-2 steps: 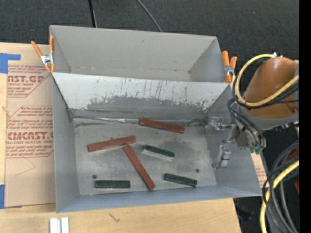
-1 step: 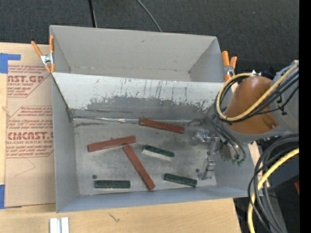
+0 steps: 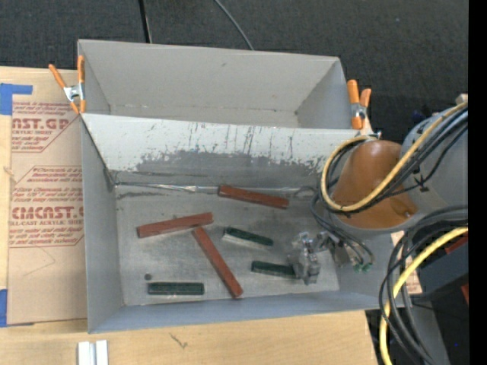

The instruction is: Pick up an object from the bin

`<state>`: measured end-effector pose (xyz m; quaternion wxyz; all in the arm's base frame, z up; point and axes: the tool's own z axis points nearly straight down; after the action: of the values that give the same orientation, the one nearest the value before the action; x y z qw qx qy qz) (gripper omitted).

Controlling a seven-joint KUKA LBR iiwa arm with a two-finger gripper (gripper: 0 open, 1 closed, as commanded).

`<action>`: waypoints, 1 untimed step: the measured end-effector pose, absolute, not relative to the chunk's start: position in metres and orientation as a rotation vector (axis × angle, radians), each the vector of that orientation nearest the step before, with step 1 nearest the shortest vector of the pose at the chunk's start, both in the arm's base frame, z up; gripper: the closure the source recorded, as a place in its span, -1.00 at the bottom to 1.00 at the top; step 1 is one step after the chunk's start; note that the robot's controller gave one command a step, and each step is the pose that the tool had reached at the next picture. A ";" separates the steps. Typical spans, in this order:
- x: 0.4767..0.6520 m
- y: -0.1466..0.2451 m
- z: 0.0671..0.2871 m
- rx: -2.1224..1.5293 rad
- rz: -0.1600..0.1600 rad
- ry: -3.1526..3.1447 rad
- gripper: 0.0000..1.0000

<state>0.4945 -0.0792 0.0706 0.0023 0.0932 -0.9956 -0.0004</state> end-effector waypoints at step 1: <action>0.496 -0.079 0.070 0.293 0.001 -3.131 -1.00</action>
Offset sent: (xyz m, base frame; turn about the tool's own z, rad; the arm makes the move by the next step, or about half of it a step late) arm 0.0000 0.0000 0.0000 0.0000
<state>0.4960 -0.0788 0.0702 -0.0016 0.0931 -0.9957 0.0002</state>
